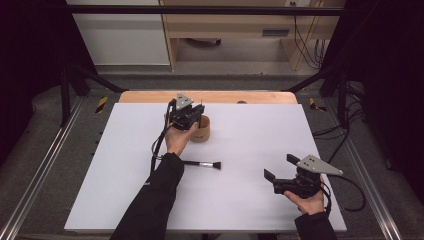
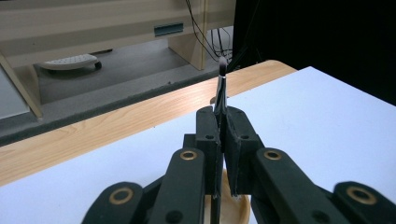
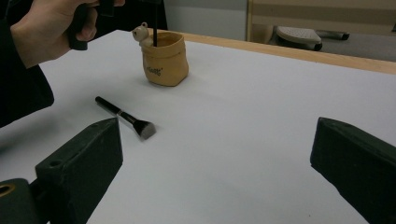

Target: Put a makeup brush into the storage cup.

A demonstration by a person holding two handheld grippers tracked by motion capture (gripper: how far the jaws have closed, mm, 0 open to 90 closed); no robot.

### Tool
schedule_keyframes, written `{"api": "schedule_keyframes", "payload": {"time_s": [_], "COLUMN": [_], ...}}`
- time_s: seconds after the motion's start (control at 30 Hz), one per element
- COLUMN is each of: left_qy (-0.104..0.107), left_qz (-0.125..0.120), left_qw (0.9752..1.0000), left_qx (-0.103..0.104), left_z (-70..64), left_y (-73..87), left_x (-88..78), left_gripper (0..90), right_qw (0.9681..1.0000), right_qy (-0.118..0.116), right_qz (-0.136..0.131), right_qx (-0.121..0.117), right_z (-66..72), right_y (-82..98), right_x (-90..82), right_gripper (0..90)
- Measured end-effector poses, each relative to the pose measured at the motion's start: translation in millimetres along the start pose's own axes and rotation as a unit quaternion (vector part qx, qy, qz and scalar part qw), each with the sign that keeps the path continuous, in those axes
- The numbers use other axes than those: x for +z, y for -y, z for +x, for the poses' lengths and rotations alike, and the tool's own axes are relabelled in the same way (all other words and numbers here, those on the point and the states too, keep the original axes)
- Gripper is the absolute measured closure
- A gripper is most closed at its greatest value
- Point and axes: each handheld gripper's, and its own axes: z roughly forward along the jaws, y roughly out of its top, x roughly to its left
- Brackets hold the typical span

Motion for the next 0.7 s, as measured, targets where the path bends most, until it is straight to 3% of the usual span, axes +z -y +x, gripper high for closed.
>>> {"api": "schedule_keyframes", "payload": {"time_s": [0.33, 0.7], "left_qy": [0.005, 0.02], "left_qz": [0.001, -0.016], "left_qw": [1.0, 0.9997], "left_qx": [-0.004, 0.0], "left_z": [3.3, 11.7], "left_y": [-0.4, 2.3], "left_x": [-12.9, -50.8], "left_gripper": [75.1, 56.8], "right_qw": [1.0, 1.0], "right_qy": [0.0, 0.0], "right_qz": [0.001, -0.002], "right_qx": [-0.001, -0.006], "right_z": [0.4, -0.3], "right_y": [-0.2, -1.1], "right_x": [0.2, -1.1], "right_gripper": [3.0, 3.0]}}
